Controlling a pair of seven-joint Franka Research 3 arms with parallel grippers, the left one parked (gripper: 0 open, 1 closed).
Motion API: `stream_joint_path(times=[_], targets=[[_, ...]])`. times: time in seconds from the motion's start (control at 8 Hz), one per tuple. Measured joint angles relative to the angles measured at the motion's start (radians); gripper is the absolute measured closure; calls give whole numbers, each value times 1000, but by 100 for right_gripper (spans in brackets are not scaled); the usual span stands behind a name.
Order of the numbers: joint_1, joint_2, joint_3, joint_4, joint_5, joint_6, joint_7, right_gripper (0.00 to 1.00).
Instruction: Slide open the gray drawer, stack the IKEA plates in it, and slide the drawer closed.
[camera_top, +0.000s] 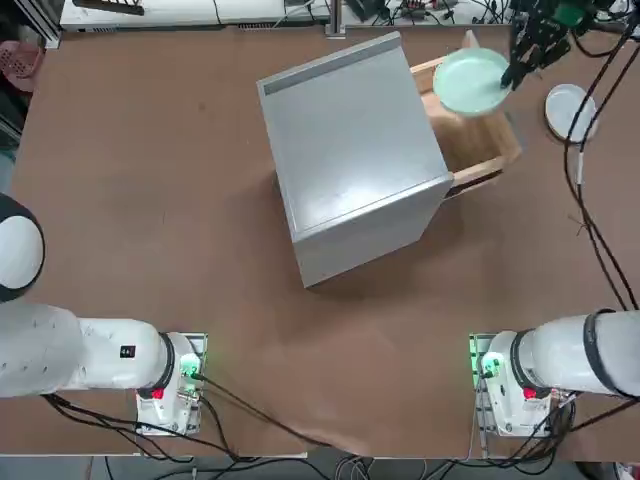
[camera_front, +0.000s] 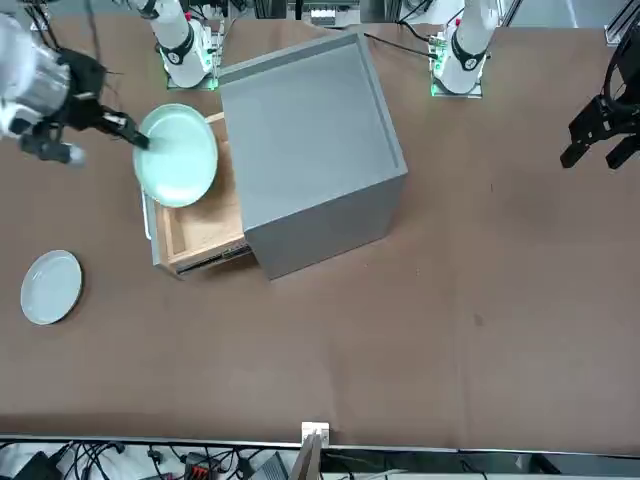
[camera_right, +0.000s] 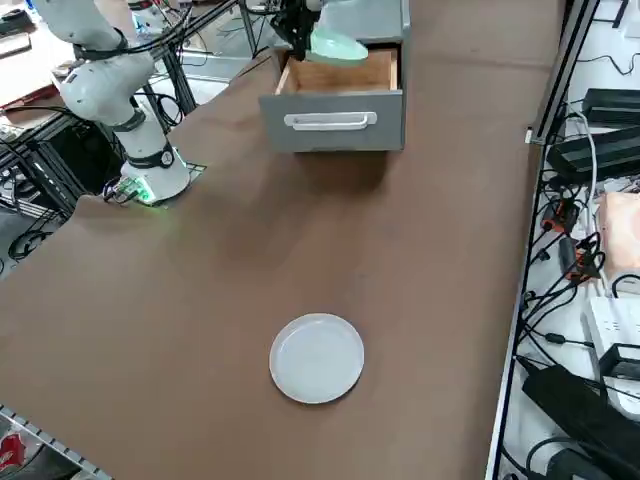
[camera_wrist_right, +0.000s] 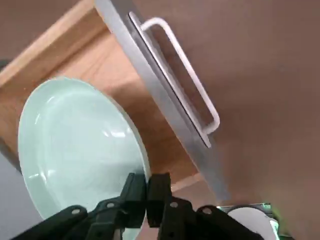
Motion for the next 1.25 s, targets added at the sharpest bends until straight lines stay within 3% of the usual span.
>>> stream_joint_path(times=[0.25,0.88,1.12,1.25], targets=[[9,-20,55,-80,-69,49,32,100],[21,-11,128,-170,-98,200,160,99],[52,13,136,-171,-98,241,207,94],[54,21,136,-171,-99,247,209,86]])
